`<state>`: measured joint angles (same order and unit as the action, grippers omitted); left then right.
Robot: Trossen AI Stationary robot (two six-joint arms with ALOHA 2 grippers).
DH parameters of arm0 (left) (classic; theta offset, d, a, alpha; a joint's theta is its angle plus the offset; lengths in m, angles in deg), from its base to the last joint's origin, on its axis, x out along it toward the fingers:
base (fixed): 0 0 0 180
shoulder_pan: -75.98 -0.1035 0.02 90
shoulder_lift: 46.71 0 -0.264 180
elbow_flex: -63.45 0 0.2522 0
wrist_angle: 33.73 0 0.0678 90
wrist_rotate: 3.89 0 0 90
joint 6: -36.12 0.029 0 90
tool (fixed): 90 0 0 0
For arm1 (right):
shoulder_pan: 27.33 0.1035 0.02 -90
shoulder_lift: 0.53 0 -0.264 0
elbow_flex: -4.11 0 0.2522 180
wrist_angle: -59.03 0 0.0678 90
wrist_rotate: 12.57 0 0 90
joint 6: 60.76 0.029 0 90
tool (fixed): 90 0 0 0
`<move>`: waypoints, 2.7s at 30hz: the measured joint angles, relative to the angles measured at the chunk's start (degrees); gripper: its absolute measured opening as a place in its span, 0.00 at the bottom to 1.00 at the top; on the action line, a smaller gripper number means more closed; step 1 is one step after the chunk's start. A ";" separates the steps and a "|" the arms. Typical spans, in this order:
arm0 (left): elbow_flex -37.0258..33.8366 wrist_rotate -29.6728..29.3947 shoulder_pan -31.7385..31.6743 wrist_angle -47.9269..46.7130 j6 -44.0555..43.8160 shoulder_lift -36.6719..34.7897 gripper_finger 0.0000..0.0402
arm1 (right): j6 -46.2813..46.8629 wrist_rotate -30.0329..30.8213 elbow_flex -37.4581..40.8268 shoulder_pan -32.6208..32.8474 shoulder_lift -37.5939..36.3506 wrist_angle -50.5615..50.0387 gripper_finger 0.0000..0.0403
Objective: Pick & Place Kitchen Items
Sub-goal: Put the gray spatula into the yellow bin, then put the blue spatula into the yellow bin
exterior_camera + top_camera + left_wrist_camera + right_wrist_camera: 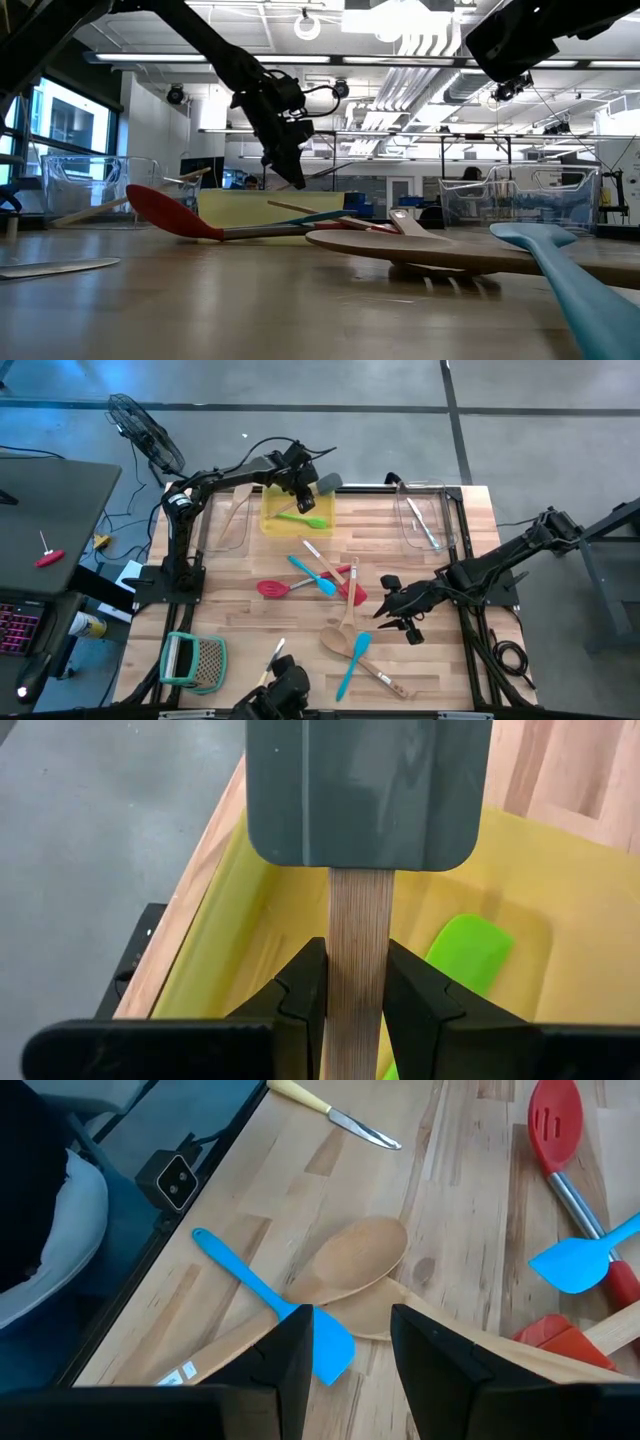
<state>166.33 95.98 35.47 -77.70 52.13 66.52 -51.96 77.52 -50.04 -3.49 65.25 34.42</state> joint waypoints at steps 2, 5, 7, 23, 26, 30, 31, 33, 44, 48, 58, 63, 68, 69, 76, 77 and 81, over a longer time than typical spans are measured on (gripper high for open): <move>0.00 0.00 0.00 -0.01 0.00 0.00 0.17 | 0.00 0.00 0.00 0.00 0.00 0.00 0.32; 0.00 -0.01 0.00 0.01 0.00 0.00 0.17 | 0.00 -0.01 0.00 0.00 0.00 0.00 0.32; 0.00 -0.01 0.00 0.11 -0.02 0.21 0.17 | 0.13 -0.01 0.00 0.00 0.00 0.00 0.32; 0.00 -0.37 0.02 0.30 -0.04 4.90 0.20 | 0.11 -0.01 0.00 0.00 0.00 0.26 0.32; 0.00 -0.44 0.02 0.32 -0.02 4.91 0.25 | 0.02 0.08 0.00 0.00 0.00 0.27 0.32; 0.00 -0.46 0.02 0.34 -0.02 4.92 0.27 | -0.02 0.43 0.00 0.00 0.00 0.26 0.32; 0.00 -0.44 0.02 0.32 -0.02 4.92 0.28 | 0.00 0.43 0.00 0.00 0.00 0.28 0.32; 0.00 -0.44 0.02 0.28 -0.02 4.92 0.28 | -0.02 0.43 0.00 0.00 0.00 0.26 0.32; 0.00 -0.58 0.02 0.08 -1.50 4.93 0.31 | -0.02 0.41 0.66 0.00 0.00 0.85 0.32; 0.00 -0.57 0.04 0.03 -2.68 4.94 0.40 | 0.07 0.41 1.09 0.00 0.00 1.32 0.32; 0.02 -2.54 0.24 -2.36 -3.71 4.81 0.60 | 0.15 -0.03 1.09 0.00 0.00 1.32 0.32; 0.11 -5.57 0.50 -4.69 -4.37 4.00 0.60 | 0.15 -0.03 1.09 0.00 0.00 1.40 0.32; 0.11 -7.07 1.37 -6.02 -4.26 3.34 0.60 | 0.15 0.14 1.09 0.00 0.00 1.79 0.32; 0.11 -7.32 1.57 -6.04 -4.26 3.15 0.60 | 0.14 0.31 1.09 0.00 0.00 1.98 0.32; 0.11 -8.00 3.42 -6.46 -3.96 0.66 0.60 | 0.03 0.43 1.11 0.00 0.00 2.60 0.32; 0.11 -8.15 3.76 -6.48 -3.91 0.16 0.60 | 0.02 0.42 1.11 0.00 0.00 2.60 0.32; 0.11 -8.15 5.22 -7.89 -3.88 -1.83 0.60 | 0.02 0.41 1.11 0.00 0.00 2.60 0.32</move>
<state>166.44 87.83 40.70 -85.58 48.25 64.70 -51.94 77.92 -48.92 -3.49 65.25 37.02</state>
